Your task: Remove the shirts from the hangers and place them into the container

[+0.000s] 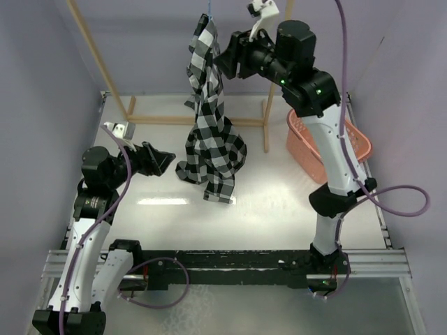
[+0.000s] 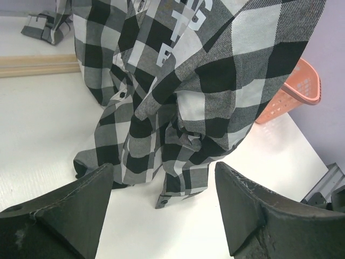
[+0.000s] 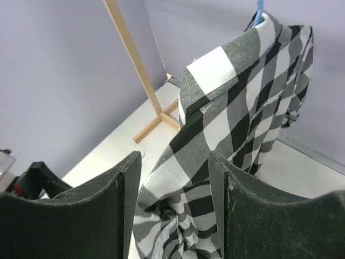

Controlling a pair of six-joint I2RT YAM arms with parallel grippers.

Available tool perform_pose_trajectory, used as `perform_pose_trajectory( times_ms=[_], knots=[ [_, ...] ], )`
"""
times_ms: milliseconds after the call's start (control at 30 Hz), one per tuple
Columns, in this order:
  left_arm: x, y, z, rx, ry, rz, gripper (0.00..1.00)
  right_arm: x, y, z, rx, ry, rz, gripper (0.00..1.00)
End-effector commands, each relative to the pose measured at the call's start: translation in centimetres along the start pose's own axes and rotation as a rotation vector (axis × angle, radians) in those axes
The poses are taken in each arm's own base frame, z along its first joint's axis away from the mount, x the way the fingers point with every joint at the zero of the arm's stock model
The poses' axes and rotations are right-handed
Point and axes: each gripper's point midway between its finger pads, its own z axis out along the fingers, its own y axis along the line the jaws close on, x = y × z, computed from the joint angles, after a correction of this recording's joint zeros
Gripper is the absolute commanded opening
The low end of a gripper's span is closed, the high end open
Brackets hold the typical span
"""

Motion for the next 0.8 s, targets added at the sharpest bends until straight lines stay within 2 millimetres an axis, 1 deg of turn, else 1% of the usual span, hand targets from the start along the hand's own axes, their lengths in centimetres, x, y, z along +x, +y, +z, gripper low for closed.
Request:
perform_pose_trajectory(
  times_ms=[0,133,333,433,533,633,700,767],
  knots=[
    [-2.4,-1.3,-0.6,0.033,-0.071,0.067,0.79,0.3,-1.1,0.8,0.086,0.006,-0.042,0.56],
    [-2.3,-1.2,-0.6,0.027,-0.073,0.067,0.78,-0.1,0.2,1.4,0.056,-0.048,-0.045,0.57],
    [-2.4,-1.3,-0.5,0.033,-0.074,0.064,0.77,1.2,0.7,3.0,0.051,-0.009,-0.061,0.57],
    [-2.3,-1.2,-0.5,0.032,-0.07,0.062,0.77,1.1,1.0,2.9,0.077,-0.025,-0.083,0.57],
    [-2.2,-1.1,-0.5,0.029,-0.069,0.063,0.77,0.7,1.3,2.4,0.109,-0.053,-0.109,0.57],
    [-2.3,-1.2,-0.6,0.033,-0.071,0.062,0.76,-0.2,2.2,1.7,0.108,-0.079,-0.124,0.57],
    [-2.4,-1.2,-0.6,0.038,-0.073,0.058,0.76,0.0,2.6,1.9,0.113,-0.072,-0.139,0.56],
    [-2.4,-1.2,-0.6,0.041,-0.076,0.056,0.76,0.7,3.1,2.4,0.121,-0.054,-0.163,0.56]
  ],
)
